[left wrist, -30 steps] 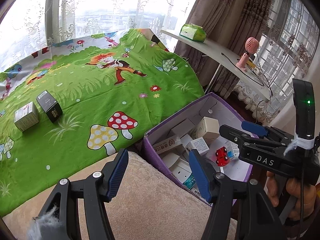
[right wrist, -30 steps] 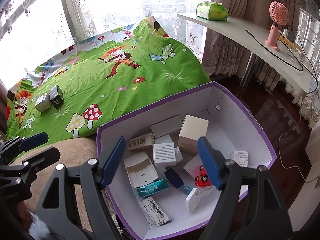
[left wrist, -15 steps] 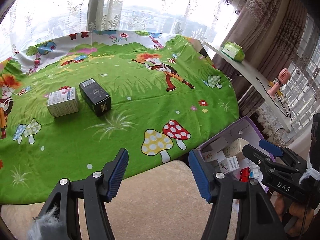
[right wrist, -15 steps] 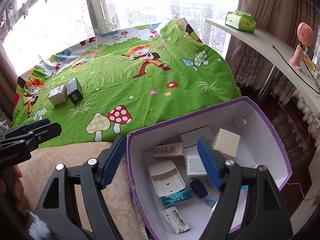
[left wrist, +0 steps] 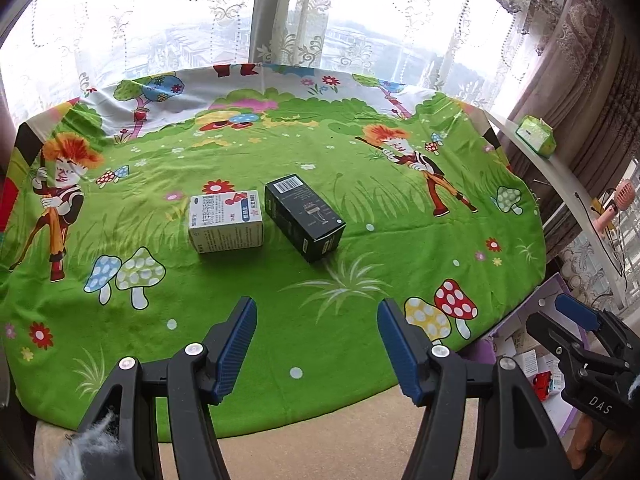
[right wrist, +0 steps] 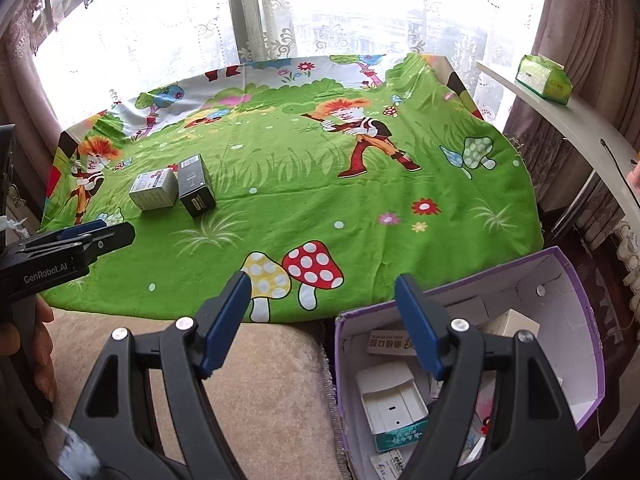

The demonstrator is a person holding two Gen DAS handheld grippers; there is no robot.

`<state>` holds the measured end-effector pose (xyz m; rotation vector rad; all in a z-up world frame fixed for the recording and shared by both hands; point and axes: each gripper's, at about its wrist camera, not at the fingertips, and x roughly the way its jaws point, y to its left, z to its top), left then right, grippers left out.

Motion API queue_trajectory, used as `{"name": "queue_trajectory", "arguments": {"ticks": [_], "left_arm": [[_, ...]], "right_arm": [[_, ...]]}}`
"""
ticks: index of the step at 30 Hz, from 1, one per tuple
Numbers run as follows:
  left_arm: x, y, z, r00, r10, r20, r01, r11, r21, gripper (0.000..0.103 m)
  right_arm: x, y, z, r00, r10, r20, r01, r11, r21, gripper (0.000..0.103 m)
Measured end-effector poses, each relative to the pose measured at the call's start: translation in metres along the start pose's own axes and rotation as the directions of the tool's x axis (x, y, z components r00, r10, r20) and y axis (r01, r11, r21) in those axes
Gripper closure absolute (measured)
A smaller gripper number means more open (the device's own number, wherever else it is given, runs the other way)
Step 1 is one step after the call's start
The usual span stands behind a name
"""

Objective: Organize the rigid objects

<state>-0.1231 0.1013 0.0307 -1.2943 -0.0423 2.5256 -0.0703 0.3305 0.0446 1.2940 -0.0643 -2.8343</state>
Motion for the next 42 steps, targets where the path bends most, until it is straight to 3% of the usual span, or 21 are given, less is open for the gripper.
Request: {"name": "queue_trajectory", "arguments": {"ticks": [7, 14, 35, 37, 39, 42], "left_arm": [[0.014, 0.042, 0.025, 0.999, 0.03, 0.014, -0.029, 0.995, -0.095, 0.028], [0.046, 0.061, 0.045, 0.999, 0.021, -0.027, -0.025, 0.988, -0.149, 0.019], [0.126, 0.082, 0.06, 0.98, 0.116, -0.161, -0.143, 0.976, -0.166, 0.019], [0.13, 0.086, 0.061, 0.98, 0.116, -0.162, -0.142, 0.976, -0.164, 0.021], [0.128, 0.088, 0.062, 0.98, 0.127, -0.15, -0.149, 0.978, -0.145, 0.03], [0.124, 0.095, 0.061, 0.983, 0.115, -0.14, -0.138, 0.976, -0.167, 0.03]], "right_arm": [[0.02, 0.029, 0.023, 0.999, 0.039, 0.014, -0.038, 0.998, -0.047, 0.024], [0.041, 0.062, 0.043, 0.996, 0.089, 0.02, -0.086, 0.989, -0.121, 0.023], [0.113, 0.124, 0.058, 0.984, 0.152, -0.087, -0.17, 0.947, -0.274, 0.021], [0.12, 0.13, 0.058, 0.985, 0.145, -0.096, -0.167, 0.943, -0.289, 0.021], [0.127, 0.135, 0.058, 0.984, 0.142, -0.109, -0.169, 0.939, -0.299, 0.021], [0.134, 0.141, 0.06, 0.985, 0.133, -0.112, -0.161, 0.939, -0.303, 0.021]]}}
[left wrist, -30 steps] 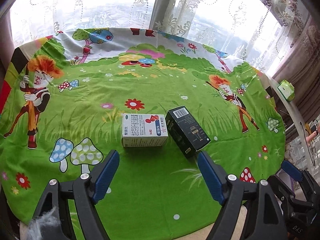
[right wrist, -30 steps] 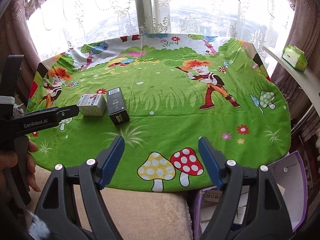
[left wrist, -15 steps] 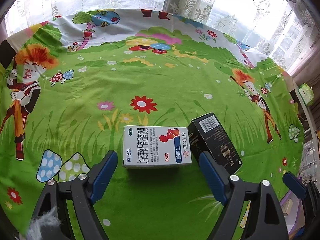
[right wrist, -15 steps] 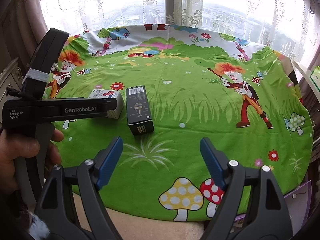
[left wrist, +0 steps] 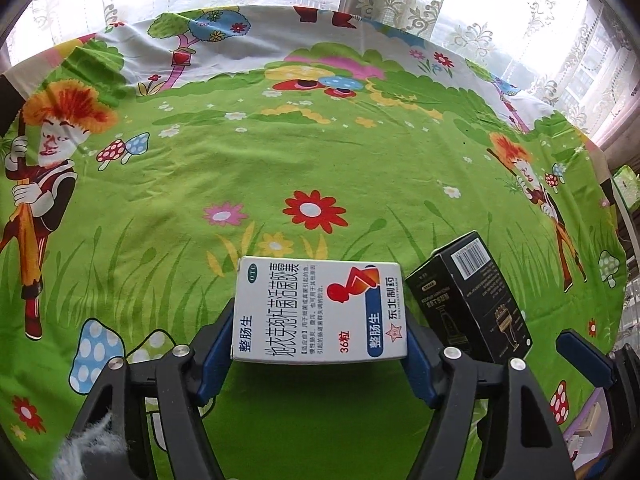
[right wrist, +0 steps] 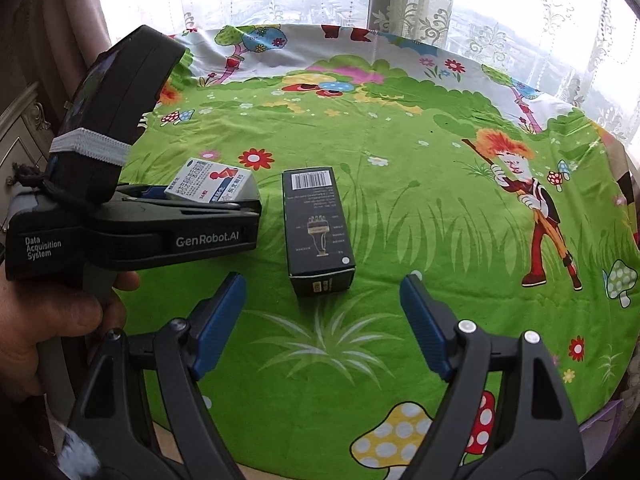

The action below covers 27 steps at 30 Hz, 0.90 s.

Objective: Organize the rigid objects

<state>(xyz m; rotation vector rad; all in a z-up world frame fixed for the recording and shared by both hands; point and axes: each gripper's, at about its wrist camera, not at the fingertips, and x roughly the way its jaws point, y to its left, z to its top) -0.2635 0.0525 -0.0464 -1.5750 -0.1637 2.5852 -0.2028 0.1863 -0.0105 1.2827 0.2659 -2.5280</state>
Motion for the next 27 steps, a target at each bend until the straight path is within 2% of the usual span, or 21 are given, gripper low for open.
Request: {"name": "queue_trajectory", "arguments": {"ticks": [13, 14, 16, 17, 27], "left_arm": [[-0.03, 0.027, -0.011, 0.998, 0.004, 0.07, 0.0, 0.998, -0.061, 0.031], [-0.031, 0.027, -0.013, 0.997, 0.003, 0.072, 0.002, 0.998, -0.063, 0.031], [-0.031, 0.027, -0.016, 0.998, -0.003, 0.07, 0.007, 0.998, -0.064, 0.031], [-0.031, 0.027, -0.017, 0.998, -0.008, 0.068, 0.012, 0.998, -0.063, 0.031], [-0.048, 0.016, -0.038, 0.996, -0.045, 0.078, 0.049, 0.998, -0.045, 0.031]], "right_arm": [[0.039, 0.014, 0.022, 0.999, -0.041, 0.002, 0.041, 0.999, -0.005, 0.023], [0.043, 0.014, 0.023, 0.999, -0.048, -0.004, 0.048, 0.999, -0.007, 0.028], [0.05, 0.012, 0.022, 0.997, -0.062, -0.034, 0.062, 0.998, 0.002, 0.046], [0.052, 0.011, 0.021, 0.997, -0.058, -0.047, 0.059, 0.998, 0.01, 0.06], [0.023, 0.005, 0.008, 0.994, -0.104, -0.02, 0.105, 0.993, 0.055, 0.061]]}}
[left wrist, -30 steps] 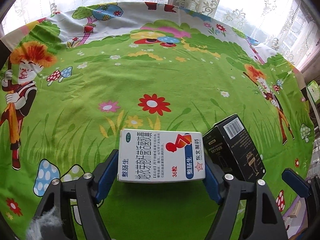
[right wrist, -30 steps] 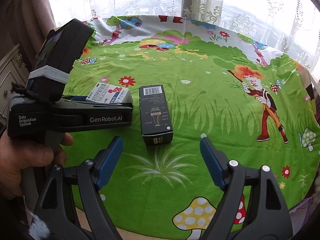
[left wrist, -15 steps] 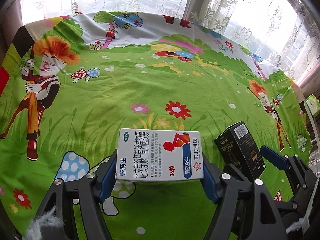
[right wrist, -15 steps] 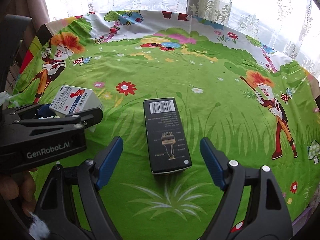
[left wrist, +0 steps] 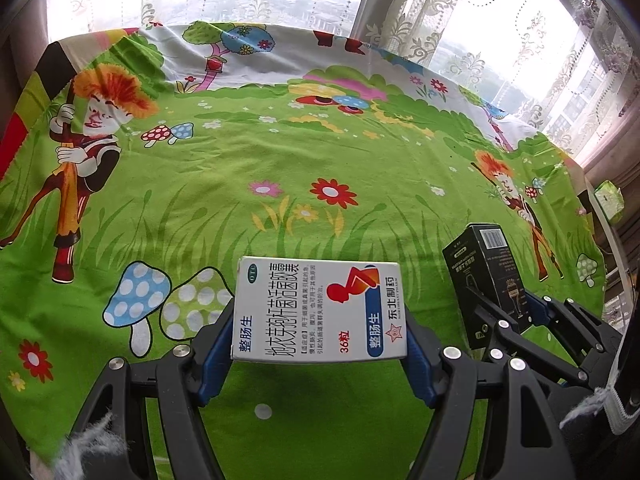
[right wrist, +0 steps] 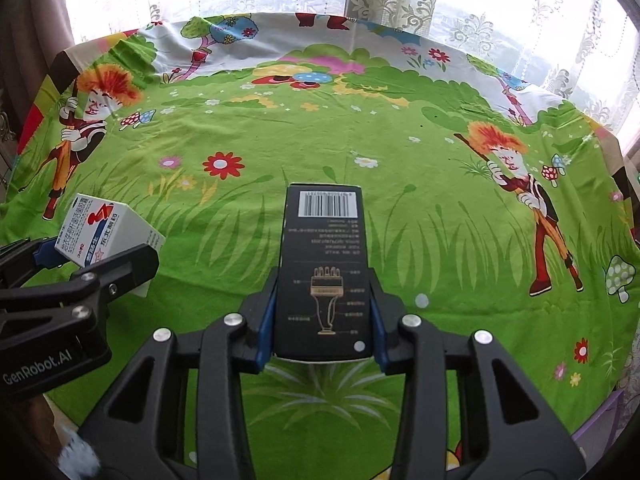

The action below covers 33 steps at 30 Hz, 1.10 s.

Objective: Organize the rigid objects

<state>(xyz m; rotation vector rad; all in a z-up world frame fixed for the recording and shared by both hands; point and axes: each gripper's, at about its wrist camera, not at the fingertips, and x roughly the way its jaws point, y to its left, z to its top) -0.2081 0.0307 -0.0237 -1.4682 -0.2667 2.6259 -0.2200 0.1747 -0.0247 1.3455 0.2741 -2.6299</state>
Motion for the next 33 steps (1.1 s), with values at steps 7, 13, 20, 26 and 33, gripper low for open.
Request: {"name": "queue_trajectory", "arguments": {"ticks": [7, 13, 20, 26, 33], "left_arm": [[-0.02, -0.011, -0.016, 1.0, -0.011, 0.024, 0.01, 1.0, 0.029, 0.031], [-0.038, -0.012, -0.029, 0.999, -0.032, 0.037, 0.031, 0.999, 0.028, 0.031], [-0.061, -0.023, -0.051, 0.997, -0.056, 0.048, 0.052, 0.996, 0.067, 0.031], [-0.078, -0.034, -0.068, 0.996, -0.066, 0.053, 0.061, 0.994, 0.096, 0.031], [-0.093, -0.05, -0.084, 0.995, -0.087, 0.055, 0.079, 0.988, 0.136, 0.031]], "right_arm": [[-0.032, -0.003, -0.018, 1.0, -0.014, 0.027, 0.014, 0.999, 0.03, 0.061], [-0.056, -0.009, -0.035, 0.999, -0.024, 0.043, 0.021, 0.998, 0.058, 0.061], [-0.081, -0.015, -0.056, 0.998, -0.026, 0.059, 0.021, 0.997, 0.078, 0.061], [-0.101, -0.022, -0.075, 0.997, -0.038, 0.064, 0.031, 0.995, 0.1, 0.061], [-0.125, -0.035, -0.1, 0.997, -0.053, 0.064, 0.045, 0.991, 0.129, 0.061]]}}
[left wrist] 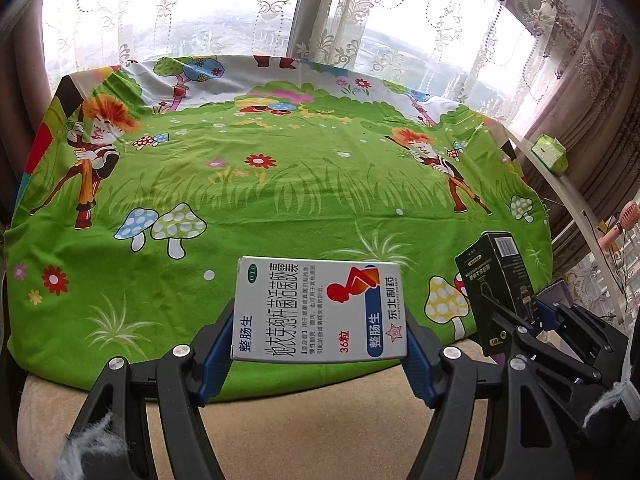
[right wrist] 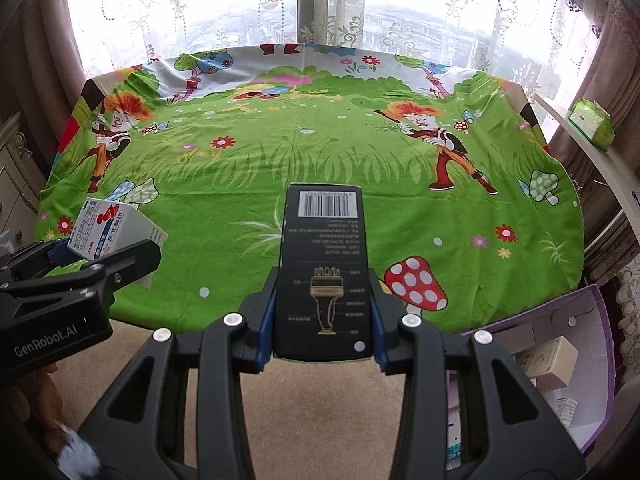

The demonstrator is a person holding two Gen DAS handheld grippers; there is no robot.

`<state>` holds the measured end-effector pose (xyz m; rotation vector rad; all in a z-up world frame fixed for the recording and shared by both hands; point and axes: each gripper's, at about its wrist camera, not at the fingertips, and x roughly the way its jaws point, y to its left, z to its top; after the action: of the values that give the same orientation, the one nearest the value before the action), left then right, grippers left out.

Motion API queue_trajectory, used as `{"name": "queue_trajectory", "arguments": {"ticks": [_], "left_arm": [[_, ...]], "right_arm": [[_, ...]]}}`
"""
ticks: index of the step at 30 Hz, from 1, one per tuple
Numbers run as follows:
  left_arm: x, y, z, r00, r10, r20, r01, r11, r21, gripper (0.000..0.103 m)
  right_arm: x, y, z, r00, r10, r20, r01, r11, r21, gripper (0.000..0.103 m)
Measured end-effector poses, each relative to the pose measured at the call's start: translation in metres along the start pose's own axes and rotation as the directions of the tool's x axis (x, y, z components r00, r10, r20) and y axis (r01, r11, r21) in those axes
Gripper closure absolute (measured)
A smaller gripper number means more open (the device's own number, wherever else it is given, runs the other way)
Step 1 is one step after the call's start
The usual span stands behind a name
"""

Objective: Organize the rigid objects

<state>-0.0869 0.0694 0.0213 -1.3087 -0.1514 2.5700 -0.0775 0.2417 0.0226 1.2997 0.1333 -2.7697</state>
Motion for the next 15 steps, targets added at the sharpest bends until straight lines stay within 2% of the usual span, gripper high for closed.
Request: {"name": "queue_trajectory", "arguments": {"ticks": [11, 15], "left_arm": [[-0.013, -0.045, -0.015, 0.999, -0.04, -0.007, 0.04, 0.992, 0.12, 0.031], [-0.016, -0.06, -0.017, 0.997, -0.081, -0.018, 0.083, 0.985, 0.153, 0.031]], "right_arm": [[-0.036, -0.033, -0.029, 0.999, -0.044, 0.008, 0.043, 0.998, 0.047, 0.061], [-0.045, -0.048, -0.043, 0.998, -0.057, -0.002, 0.057, 0.996, 0.07, 0.06]]}}
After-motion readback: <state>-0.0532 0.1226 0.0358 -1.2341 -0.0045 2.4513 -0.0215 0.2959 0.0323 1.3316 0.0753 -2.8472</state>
